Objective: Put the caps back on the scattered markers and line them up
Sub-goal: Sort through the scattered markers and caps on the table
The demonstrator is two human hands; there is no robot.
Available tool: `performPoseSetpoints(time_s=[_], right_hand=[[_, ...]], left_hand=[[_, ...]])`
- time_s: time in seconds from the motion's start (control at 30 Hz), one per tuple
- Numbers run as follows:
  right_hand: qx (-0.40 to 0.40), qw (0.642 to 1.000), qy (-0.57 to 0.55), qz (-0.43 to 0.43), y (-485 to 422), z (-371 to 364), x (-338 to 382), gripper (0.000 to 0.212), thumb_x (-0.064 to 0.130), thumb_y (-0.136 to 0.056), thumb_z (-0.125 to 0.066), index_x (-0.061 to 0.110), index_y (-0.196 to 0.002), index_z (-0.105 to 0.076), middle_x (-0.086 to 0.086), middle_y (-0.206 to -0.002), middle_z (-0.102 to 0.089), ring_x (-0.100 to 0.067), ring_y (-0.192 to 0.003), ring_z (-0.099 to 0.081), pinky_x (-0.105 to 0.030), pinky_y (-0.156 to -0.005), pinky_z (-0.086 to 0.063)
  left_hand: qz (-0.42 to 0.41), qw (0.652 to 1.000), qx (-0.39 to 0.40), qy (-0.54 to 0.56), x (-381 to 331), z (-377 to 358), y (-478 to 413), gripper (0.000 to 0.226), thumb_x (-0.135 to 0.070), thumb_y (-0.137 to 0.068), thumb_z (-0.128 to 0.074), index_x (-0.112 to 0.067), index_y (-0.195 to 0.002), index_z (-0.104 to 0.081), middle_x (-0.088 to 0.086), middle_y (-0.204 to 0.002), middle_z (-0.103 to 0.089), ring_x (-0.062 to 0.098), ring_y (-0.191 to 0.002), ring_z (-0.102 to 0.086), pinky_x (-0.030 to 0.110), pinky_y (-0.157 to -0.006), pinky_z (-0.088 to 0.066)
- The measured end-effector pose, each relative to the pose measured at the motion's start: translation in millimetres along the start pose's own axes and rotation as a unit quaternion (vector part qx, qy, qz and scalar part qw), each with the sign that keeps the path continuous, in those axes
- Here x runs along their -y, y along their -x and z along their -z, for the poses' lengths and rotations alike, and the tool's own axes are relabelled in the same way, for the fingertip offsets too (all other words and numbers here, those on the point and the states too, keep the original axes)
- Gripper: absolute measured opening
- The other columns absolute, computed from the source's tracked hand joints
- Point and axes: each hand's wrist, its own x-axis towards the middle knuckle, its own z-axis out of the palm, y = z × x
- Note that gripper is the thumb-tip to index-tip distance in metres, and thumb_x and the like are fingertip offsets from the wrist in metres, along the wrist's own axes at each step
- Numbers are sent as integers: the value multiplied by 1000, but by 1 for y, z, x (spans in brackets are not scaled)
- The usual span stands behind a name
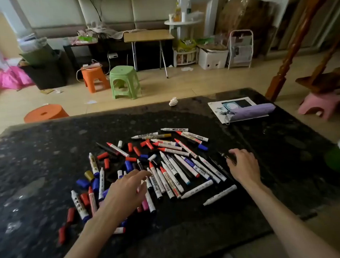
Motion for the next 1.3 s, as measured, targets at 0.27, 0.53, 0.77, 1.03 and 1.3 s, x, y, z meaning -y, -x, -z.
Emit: performPoseSetpoints(time_s=[0.27,0.53,0.77,1.03,1.3], right_hand=[[10,997,47,-63,-10,-14,4,29,24,-97,-70,20,-126,-67,-3,-121,-71,-24,-115,-66,-40,-99,-49],[141,897,-404,-106,17,2,79,19,20,-93,-78,21,-111,-73,5,-100,-74,-11,-94,-71,-33,-83,-59],[264,761,-584,-102,61,1,130,28,18,-89,-82,8,-112,-71,-7,-101,-80,-20,-95,-78,-34,-91,-61],[301,797,-521,-49,28,14,127,25,22,-89,-82,16,-112,-74,-3,-101,-81,-15,-95,-78,-30,-87,-60],[11,970,-224,-94,-47,-43,61,26,20,-92,-77,22,-118,-74,1,-116,-73,-19,-113,-66,-39,-102,-54]], left_hand=[[-25,999,-9,41,-2,-18,-2,38,-24,-102,-54,-36,-138,-58,-18,-127,-62,2,-99,-65,27,-80,-55],[36,975,6,218,-21,-26,-19,30,-35,-103,-57,-34,-133,-60,-23,-106,-65,-8,-99,-62,27,-86,-58],[55,943,42,327,-19,-32,-34,38,-41,-98,-64,-31,-134,-62,-15,-108,-74,1,-92,-73,31,-84,-61],[90,931,-20,353,-17,-23,-34,12,-24,-100,-66,-34,-103,-72,-10,-84,-77,6,-75,-73,39,-78,-63],[114,940,-33,318,6,-12,-29,21,-30,-96,-70,-30,-116,-74,-13,-87,-75,7,-82,-72,42,-83,-61]])
